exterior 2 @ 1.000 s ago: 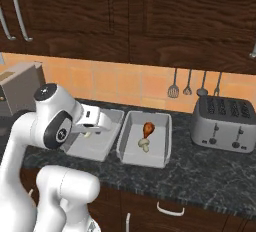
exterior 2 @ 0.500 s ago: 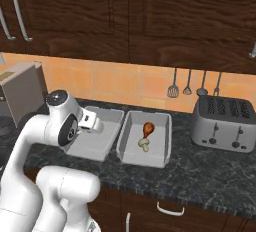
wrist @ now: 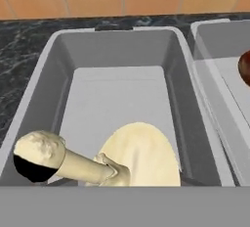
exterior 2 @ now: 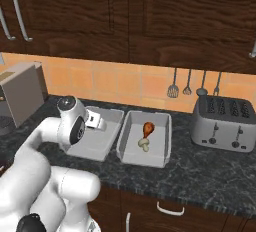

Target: Place one mushroom and one chicken drumstick in each tupperware on the nearby counter, to pack two identical lunches.

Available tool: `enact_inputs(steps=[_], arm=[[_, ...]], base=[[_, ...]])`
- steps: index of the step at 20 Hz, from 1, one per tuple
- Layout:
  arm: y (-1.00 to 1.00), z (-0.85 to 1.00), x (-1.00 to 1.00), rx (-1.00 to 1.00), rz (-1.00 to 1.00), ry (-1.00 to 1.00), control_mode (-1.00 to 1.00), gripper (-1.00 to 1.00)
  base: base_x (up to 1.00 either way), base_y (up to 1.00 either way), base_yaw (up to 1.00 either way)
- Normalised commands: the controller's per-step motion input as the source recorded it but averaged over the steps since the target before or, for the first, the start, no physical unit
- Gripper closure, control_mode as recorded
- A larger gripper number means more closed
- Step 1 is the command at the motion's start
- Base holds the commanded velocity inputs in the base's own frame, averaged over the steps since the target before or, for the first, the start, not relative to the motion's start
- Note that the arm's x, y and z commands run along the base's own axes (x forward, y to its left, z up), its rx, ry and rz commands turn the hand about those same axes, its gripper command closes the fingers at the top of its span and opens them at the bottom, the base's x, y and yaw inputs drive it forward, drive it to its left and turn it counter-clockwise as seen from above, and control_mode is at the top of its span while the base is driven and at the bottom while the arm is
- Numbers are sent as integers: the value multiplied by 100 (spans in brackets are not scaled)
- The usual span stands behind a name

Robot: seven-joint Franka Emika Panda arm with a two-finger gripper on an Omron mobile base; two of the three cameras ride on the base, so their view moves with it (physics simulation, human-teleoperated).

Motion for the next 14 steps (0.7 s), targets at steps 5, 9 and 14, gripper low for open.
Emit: enact_inputs(steps=[5, 9, 14], arm=[[0, -48, 77, 1, 0, 3, -100, 100], [1, -61, 63, 0, 0, 3, -100, 100], [7, -33, 36, 0, 0, 4, -100, -100]], base=[[0, 0, 0], [0, 0, 0], [0, 0, 0]])
